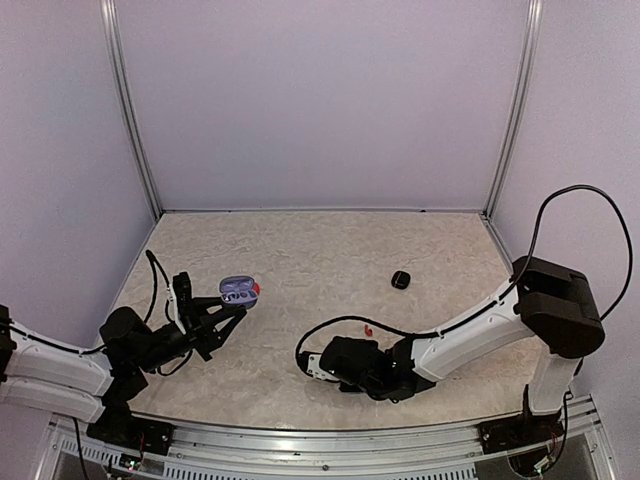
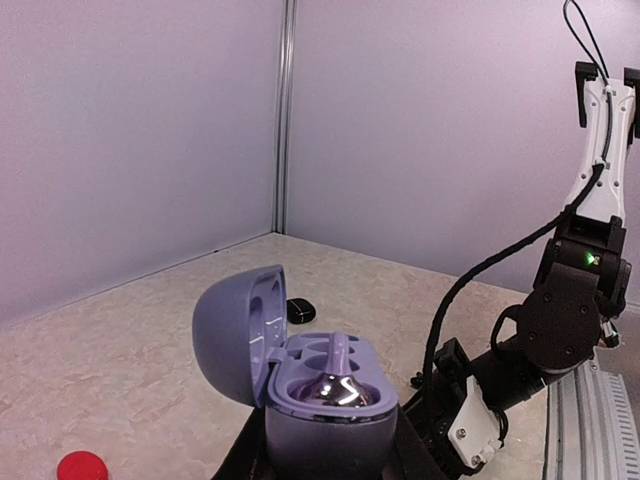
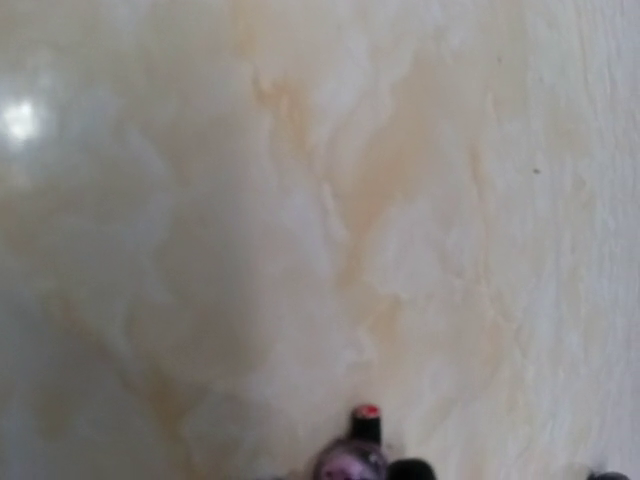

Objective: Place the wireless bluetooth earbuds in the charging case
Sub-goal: Pick up the right earbud from the center of the board, then insert the right earbud into the right side groove of the charging case.

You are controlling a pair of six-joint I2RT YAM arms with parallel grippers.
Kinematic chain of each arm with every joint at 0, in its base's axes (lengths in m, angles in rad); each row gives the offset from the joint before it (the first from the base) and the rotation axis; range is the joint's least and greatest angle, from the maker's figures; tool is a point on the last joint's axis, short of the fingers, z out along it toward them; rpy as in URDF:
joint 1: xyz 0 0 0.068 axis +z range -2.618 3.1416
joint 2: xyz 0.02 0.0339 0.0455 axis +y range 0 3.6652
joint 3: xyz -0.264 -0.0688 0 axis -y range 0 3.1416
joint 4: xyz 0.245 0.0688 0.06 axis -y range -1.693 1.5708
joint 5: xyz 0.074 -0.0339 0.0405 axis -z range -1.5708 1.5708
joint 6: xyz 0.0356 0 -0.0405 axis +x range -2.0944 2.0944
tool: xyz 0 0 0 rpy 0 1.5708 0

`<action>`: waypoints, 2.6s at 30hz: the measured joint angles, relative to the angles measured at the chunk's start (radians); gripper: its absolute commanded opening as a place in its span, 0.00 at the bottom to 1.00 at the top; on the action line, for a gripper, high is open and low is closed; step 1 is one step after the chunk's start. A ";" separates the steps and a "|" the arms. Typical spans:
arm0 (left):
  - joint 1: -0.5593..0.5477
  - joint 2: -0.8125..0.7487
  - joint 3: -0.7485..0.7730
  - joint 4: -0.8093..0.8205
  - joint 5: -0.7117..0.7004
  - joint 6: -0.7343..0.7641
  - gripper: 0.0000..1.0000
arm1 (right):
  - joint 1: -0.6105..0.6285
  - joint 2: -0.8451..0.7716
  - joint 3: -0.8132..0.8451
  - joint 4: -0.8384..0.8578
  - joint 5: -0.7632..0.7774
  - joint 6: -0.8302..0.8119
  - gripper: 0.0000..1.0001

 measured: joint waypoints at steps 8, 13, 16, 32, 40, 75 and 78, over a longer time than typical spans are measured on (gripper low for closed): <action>0.000 0.000 0.000 0.002 0.000 0.000 0.00 | -0.017 -0.001 0.000 -0.032 0.004 -0.002 0.00; 0.000 0.000 0.000 0.009 0.000 0.000 0.00 | -0.036 -0.013 -0.002 -0.034 -0.020 0.007 0.00; 0.000 0.000 0.000 0.012 0.000 0.000 0.00 | -0.049 -0.036 -0.011 -0.035 -0.050 0.018 0.00; 0.000 0.002 0.000 0.022 0.005 0.004 0.00 | -0.120 -0.245 -0.032 -0.067 -0.321 0.088 0.00; 0.000 0.002 0.003 -0.014 0.073 0.026 0.00 | -0.172 -0.438 0.110 -0.216 -0.603 0.135 0.00; -0.082 0.114 0.141 -0.077 0.326 0.041 0.00 | -0.178 -0.330 0.444 -0.406 -1.209 0.286 0.00; -0.086 0.114 0.141 -0.077 0.329 0.043 0.00 | -0.178 -0.327 0.444 -0.406 -1.208 0.286 0.00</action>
